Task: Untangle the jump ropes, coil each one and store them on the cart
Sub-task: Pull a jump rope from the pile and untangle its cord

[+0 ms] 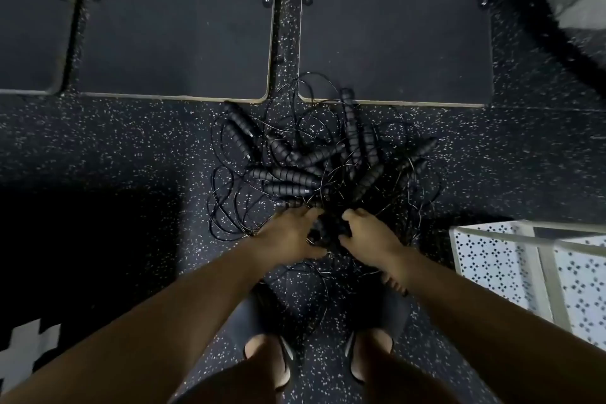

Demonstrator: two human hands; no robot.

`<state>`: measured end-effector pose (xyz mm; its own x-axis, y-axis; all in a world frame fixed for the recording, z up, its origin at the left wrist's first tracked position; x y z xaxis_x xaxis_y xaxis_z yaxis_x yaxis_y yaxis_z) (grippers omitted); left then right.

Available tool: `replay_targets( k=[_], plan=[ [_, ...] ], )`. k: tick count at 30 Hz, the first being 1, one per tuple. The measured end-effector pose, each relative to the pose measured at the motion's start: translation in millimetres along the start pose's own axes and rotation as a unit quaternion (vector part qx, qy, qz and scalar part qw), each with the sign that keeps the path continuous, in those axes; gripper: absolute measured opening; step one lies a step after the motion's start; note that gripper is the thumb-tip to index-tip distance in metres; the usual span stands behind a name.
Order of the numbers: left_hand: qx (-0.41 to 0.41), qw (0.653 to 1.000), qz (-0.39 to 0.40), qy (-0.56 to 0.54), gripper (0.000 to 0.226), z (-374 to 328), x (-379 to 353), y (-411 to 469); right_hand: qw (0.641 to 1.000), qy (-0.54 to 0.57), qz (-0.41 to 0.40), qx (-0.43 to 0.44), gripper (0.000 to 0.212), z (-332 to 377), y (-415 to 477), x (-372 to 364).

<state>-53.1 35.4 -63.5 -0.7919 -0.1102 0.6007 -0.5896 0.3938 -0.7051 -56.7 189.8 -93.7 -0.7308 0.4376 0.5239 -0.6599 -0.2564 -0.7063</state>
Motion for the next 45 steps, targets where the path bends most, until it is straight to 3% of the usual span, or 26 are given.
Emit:
replay_targets(
  k=[4,7,10,14,17,21,24,30,33,40,45],
  plan=[
    [0.033,0.998,0.046,0.034,0.092,8.4,-25.8,9.1,0.995,-0.09,0.007,-0.032,0.05,-9.3,18.6,-31.8],
    [0.021,0.999,0.033,0.027,0.074,8.5,-25.0,3.0,0.992,-0.104,0.006,-0.073,0.053,-16.1,27.3,-46.9],
    [0.002,0.999,-0.005,0.051,0.055,3.0,7.3,-23.8,0.994,-0.061,-0.024,-0.081,0.041,-7.2,22.2,-33.0],
    [0.005,0.998,-0.057,0.015,0.048,-11.1,40.2,-62.3,0.997,-0.056,-0.019,-0.057,0.021,-2.0,14.4,-30.9],
    [0.012,0.997,-0.057,-0.052,0.051,0.1,35.1,-71.6,0.996,-0.049,-0.022,-0.068,0.035,-9.6,17.1,-53.2],
    [0.041,0.997,-0.046,-0.036,0.059,21.4,32.9,-59.6,0.991,0.02,-0.015,-0.129,0.066,-29.9,26.8,-75.8],
    [0.041,0.998,-0.039,-0.031,0.059,21.8,31.9,-48.5,0.991,0.05,-0.006,-0.127,0.059,-34.6,33.4,-74.9],
    [0.023,0.994,-0.074,-0.075,0.051,11.9,65.4,-53.1,0.981,0.153,0.002,-0.117,0.038,-16.3,-6.1,-23.3],
    [0.001,0.99,-0.115,-0.078,0.059,-5.6,98.1,-67.6,0.975,0.198,0.013,-0.096,0.025,7.8,-50.3,22.7],
    [-0.05,0.969,-0.228,-0.08,0.069,-66.1,168.2,-129.4,0.985,0.158,-0.065,0.008,0.006,83.5,-172.2,144.8],
    [-0.066,0.938,-0.304,-0.152,0.042,-100.5,193.8,-179.9,0.973,0.177,-0.124,0.083,0.009,130.4,-259.9,195.2]
  ],
)
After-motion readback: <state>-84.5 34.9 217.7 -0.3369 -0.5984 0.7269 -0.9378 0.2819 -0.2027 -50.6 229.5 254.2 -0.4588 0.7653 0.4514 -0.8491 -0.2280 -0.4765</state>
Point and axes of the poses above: each hand's wrist, its own y-axis towards the middle knuckle, its own x-axis out of the back of the hand, z = x × y, the point moved 9 cm from there along y, towards the middle knuckle, and after that the axes turned 8 degrees about y, right-handed, at the moved point
